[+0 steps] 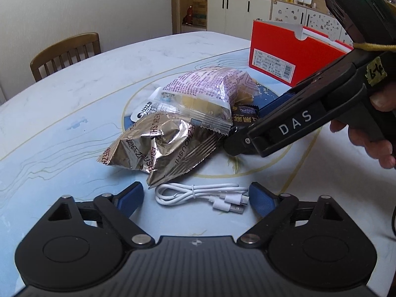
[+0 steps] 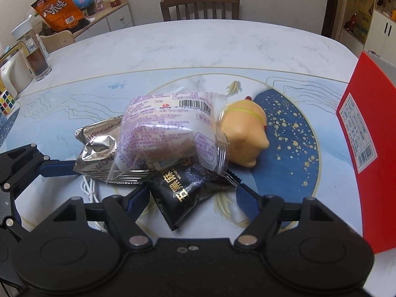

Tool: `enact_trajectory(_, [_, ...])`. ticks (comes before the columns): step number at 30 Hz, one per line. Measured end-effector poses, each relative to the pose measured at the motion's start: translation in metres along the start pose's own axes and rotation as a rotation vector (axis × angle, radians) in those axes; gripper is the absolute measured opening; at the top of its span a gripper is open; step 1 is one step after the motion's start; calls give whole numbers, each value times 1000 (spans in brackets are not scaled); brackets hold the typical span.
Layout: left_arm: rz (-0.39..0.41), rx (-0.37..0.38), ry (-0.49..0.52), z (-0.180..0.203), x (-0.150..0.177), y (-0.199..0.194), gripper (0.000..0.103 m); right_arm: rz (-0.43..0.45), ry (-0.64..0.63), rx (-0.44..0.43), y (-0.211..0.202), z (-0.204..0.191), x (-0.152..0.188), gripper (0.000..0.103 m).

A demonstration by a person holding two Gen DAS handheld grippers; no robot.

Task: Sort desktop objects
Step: 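Grasp the black snack packet with right tool while left tool hovers over white cable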

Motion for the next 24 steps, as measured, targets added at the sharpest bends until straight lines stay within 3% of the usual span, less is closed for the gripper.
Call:
enact_trajectory(6, [9, -12, -8, -1, 0, -3, 81, 10, -16, -13, -1, -1, -2, 54])
enact_trajectory(24, [3, -15, -49, 3, 4, -14, 77, 38, -23, -18, -15, -4, 4, 32])
Point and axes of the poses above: each gripper's, at about its wrist camera, not at the fingertips, and y roughly the way its jaws point, z to its right, x to its underside, the point moved 8 cm from there along y, roughly the way its jaws point, and after that the axes turned 10 degrees about z, right-handed, at the moved point
